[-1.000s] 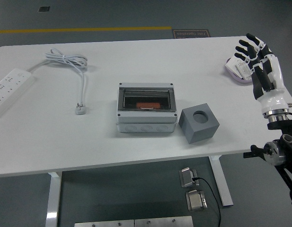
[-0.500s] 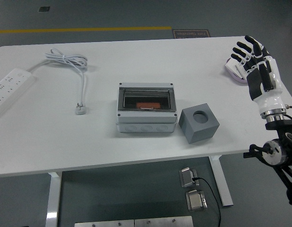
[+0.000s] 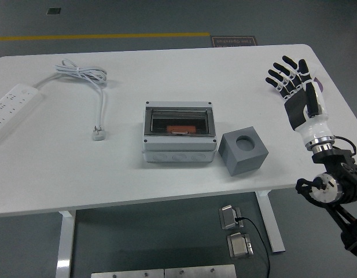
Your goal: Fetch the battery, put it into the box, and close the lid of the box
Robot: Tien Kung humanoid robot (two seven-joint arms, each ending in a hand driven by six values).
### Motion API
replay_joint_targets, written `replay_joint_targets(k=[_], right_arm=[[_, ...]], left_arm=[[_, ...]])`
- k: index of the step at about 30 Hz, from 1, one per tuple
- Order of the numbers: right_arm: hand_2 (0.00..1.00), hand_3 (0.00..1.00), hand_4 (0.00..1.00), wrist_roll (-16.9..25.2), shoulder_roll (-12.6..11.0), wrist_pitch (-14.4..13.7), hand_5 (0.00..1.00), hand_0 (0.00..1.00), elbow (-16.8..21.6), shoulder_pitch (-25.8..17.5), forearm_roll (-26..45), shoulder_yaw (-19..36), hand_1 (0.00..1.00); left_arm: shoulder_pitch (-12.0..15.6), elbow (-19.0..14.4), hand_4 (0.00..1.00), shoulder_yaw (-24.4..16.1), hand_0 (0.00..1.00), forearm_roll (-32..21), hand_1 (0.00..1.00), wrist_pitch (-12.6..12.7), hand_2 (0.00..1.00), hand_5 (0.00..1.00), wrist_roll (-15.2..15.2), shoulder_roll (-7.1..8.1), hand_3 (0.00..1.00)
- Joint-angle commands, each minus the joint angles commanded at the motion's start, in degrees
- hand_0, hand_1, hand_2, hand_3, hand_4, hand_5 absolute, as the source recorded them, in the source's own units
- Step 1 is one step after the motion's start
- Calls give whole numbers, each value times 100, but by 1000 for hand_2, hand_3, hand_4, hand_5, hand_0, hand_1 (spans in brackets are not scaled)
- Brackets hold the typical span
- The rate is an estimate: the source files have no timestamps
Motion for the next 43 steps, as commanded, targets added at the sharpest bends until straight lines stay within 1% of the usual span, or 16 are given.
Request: replay_joint_targets(k=[4, 9, 14, 17, 18, 21, 23, 24, 26, 29, 30, 32, 35, 36, 39, 43], right_arm=[[716, 772, 955, -200, -6, 115, 671, 760, 14, 76, -16, -65, 705], [717, 776, 955, -427, -24, 259, 677, 765, 48, 141, -112, -84, 706], [726, 786, 959, -325, 0, 188, 696, 752, 52, 172, -134, -66, 711], [726, 786, 959, -52, 11, -118, 696, 752, 100, 195, -156, -11, 711], [736, 875, 957, -55, 9, -290, 717, 658, 169, 207, -320, 60, 679], [736, 875, 957, -426, -17, -905, 717, 658, 419, 260, -973, 241, 679], [736, 875, 957, -707, -45, -1261, 717, 658, 451, 276, -1455, 312, 679], [504, 636, 778, -808, -48, -1381, 450, 140, 443, 271, -1661, 345, 283], [504, 636, 778, -951, -43, -1495, 450, 140, 406, 248, -2108, 416, 283], [504, 636, 778, -931, -33, -1538, 450, 140, 351, 211, -2703, 446, 283], [653, 657, 714, -881, -31, -1572, 324, 523, 338, 203, -2839, 440, 616], [653, 657, 714, -708, -25, -1729, 324, 523, 308, 187, -3025, 420, 616], [653, 657, 714, -388, -19, -1995, 324, 523, 270, 164, -2837, 377, 616], [840, 770, 814, -290, -19, -2062, 379, 820, 261, 159, -2729, 355, 850], [840, 770, 814, -9, -13, -2243, 379, 820, 244, 143, -2348, 294, 850], [840, 770, 814, 130, -1, -2395, 379, 820, 243, 117, -1990, 237, 850]], left_arm=[[-19, 11, 594, 109, 623, -49, 635, -69, 578, 176, 87, -10, 589], [-42, 25, 585, 371, 626, -281, 645, -106, 586, 164, 39, 5, 590], [-37, 27, 588, 363, 631, -264, 656, -114, 599, 167, 59, 2, 596], [-21, 23, 588, 316, 631, -203, 656, -116, 599, 167, 88, -18, 596], [-16, 22, 587, 298, 632, -182, 657, -117, 607, 162, 98, -25, 597], [-6, 19, 587, 245, 632, -115, 657, -121, 607, 162, 128, -39, 597], [-7, 17, 587, 224, 632, -87, 657, -123, 607, 162, 142, -45, 597], [-7, 17, 588, 221, 633, -82, 659, -123, 605, 162, 145, -46, 598], [-5, 16, 588, 218, 633, -83, 659, -121, 605, 162, 146, -47, 598], [-1, 13, 588, 155, 633, -15, 659, -119, 605, 162, 174, -45, 598], [0, 12, 594, 123, 633, 15, 661, -117, 609, 171, 186, -44, 600], [1, 10, 594, 61, 633, 75, 661, -115, 609, 171, 209, -41, 600], [2, 10, 594, 50, 633, 81, 661, -114, 609, 171, 215, -39, 600], [1, 10, 609, 53, 636, 78, 662, -114, 614, 190, 215, -40, 605], [-3, 13, 609, 96, 636, 33, 662, -117, 614, 190, 199, -49, 605], [-5, 17, 609, 210, 636, -77, 662, -122, 614, 190, 160, -64, 605]])
